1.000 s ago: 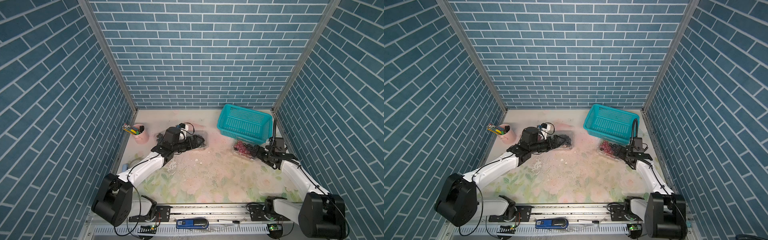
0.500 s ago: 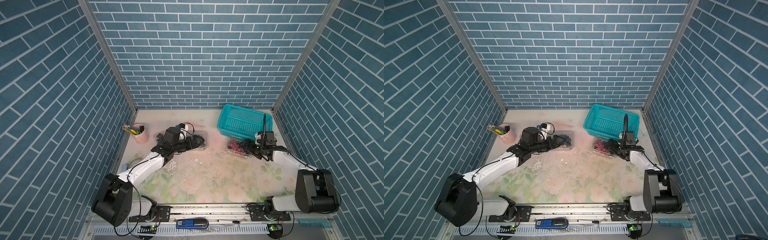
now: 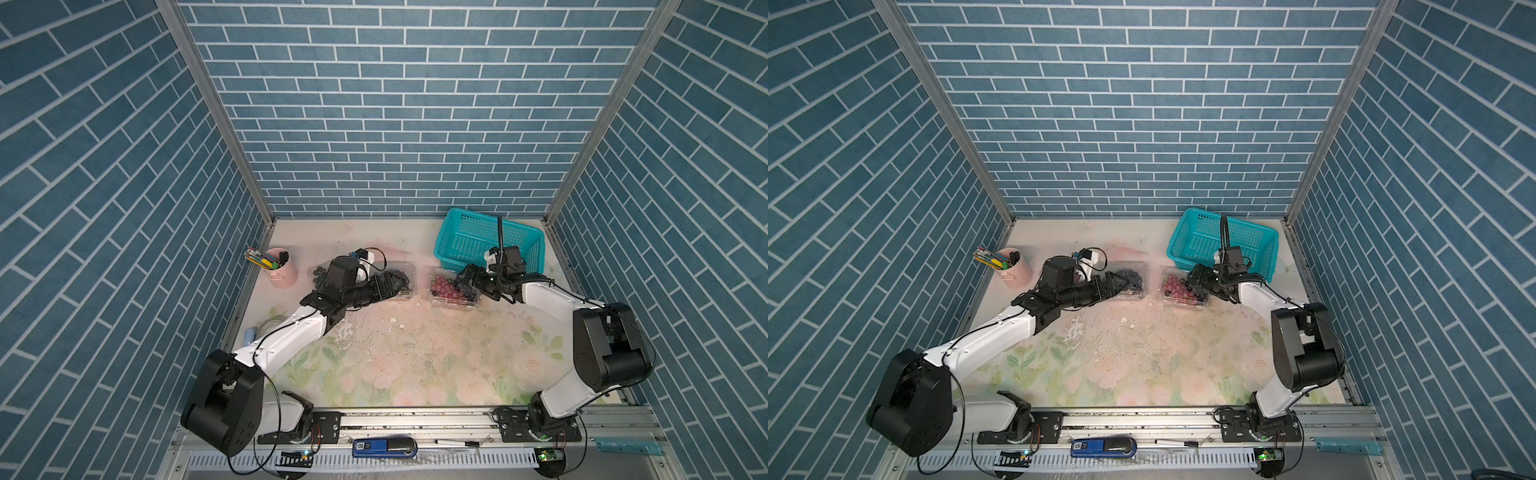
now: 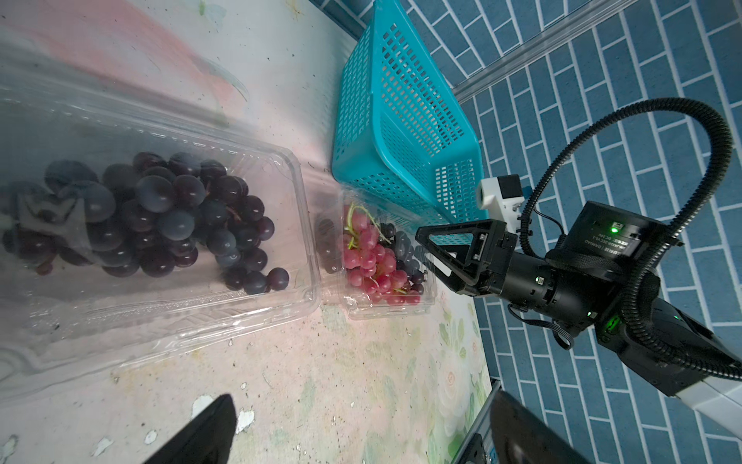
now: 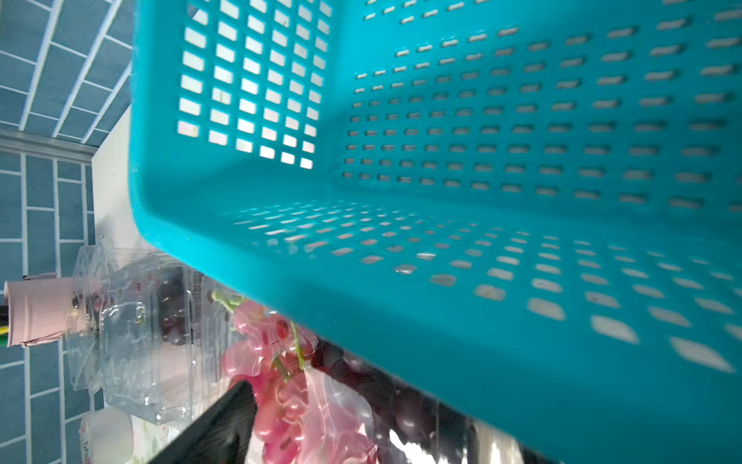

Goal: Pack grapes into containers
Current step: Move the packing box to the center of the board.

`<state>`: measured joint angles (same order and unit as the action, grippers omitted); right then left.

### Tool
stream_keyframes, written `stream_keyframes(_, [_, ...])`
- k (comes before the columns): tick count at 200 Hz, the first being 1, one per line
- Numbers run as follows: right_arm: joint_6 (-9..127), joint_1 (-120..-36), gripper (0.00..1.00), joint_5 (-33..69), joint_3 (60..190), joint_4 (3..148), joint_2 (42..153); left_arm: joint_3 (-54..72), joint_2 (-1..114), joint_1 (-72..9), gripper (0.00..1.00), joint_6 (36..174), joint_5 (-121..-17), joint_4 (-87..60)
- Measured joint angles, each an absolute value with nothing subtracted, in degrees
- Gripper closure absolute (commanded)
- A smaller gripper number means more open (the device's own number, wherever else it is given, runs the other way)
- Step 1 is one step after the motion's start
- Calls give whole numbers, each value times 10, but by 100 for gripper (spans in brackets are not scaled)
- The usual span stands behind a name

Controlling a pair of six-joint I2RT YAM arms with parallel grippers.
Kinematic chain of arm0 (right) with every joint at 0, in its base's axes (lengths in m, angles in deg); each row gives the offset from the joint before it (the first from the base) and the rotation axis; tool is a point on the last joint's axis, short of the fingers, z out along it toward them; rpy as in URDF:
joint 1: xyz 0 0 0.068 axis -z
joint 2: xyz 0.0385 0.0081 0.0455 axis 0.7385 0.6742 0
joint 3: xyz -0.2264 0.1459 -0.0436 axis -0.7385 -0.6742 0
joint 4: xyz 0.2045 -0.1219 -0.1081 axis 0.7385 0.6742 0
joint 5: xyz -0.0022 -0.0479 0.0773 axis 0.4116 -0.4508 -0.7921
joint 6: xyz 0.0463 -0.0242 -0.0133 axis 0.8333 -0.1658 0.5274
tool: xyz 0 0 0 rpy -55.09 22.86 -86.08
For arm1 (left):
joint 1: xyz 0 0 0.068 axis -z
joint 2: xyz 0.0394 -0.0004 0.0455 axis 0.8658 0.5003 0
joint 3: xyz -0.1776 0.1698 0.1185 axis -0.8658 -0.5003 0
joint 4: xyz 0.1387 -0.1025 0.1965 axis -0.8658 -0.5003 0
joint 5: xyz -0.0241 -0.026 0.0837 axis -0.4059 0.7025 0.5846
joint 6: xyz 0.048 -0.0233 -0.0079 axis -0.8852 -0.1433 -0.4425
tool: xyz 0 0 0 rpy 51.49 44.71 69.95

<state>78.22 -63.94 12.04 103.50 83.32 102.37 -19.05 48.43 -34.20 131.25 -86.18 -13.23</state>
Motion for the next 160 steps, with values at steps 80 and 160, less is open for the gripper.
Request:
stream_keyframes(80, [793,-667,1,119,1067,818,1041,-190,480,-344,0,1301,-853,-139])
stream_keyframes(160, [707,-663,1,292,1066,922,901,-123,411,-379,0,1192,-717,-289])
